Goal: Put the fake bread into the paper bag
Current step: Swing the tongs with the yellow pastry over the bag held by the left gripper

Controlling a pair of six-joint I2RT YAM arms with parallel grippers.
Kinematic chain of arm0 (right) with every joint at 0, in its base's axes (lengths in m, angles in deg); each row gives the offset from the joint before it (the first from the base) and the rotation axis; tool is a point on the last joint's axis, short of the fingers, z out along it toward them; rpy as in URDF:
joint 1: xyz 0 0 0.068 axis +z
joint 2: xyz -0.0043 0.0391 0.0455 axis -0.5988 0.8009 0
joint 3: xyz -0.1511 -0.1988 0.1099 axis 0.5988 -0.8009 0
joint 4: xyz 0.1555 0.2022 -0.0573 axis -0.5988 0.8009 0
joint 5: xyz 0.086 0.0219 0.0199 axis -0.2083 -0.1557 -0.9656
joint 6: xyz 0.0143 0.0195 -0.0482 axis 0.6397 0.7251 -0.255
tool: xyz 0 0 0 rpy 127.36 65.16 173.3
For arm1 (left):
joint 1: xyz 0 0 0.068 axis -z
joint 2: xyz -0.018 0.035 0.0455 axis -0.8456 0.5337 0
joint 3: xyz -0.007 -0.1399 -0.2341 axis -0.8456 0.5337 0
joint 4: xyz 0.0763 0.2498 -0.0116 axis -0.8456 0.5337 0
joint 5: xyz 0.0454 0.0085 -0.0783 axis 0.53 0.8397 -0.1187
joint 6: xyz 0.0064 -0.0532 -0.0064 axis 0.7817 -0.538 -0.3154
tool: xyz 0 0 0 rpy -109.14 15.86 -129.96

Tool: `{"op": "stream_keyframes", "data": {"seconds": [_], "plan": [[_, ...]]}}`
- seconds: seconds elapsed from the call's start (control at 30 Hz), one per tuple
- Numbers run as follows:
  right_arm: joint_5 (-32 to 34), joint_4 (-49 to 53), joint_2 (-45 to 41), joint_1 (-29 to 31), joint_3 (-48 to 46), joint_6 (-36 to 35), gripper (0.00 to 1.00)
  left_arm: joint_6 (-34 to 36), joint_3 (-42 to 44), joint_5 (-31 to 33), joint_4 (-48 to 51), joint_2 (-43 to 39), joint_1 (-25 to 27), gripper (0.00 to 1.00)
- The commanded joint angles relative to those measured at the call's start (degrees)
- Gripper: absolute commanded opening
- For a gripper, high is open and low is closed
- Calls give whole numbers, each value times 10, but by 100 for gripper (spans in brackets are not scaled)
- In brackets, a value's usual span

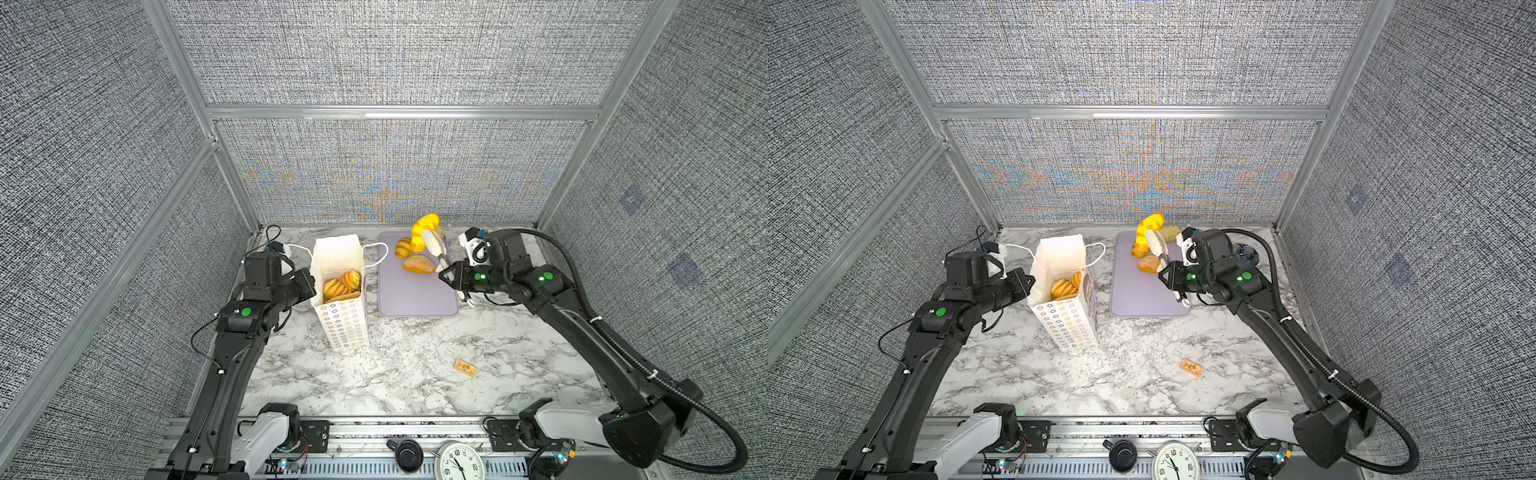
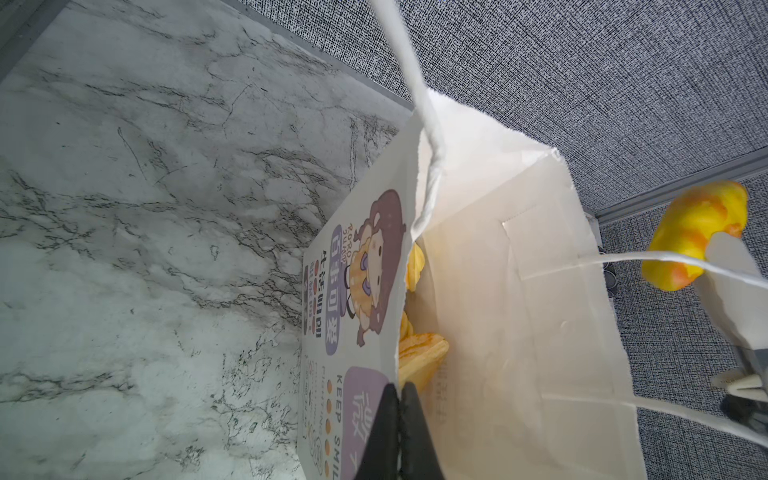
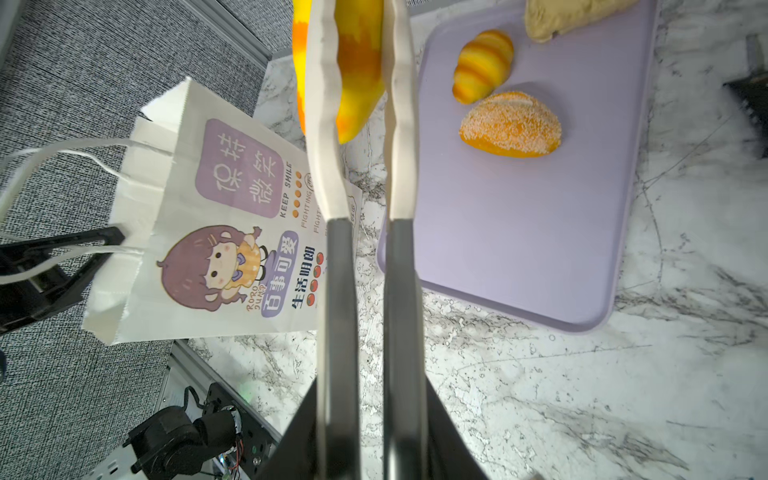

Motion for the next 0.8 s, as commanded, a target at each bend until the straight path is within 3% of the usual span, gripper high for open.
{"op": "stream_keyframes", "data": {"seconds": [0.0, 0.77], "plan": [[-5, -14, -16, 0, 13, -24, 31, -4, -5, -2, -6, 0, 0, 2], [-171, -144, -46, 2, 4, 0, 33, -9, -3, -7, -7, -2, -1, 2]]}}
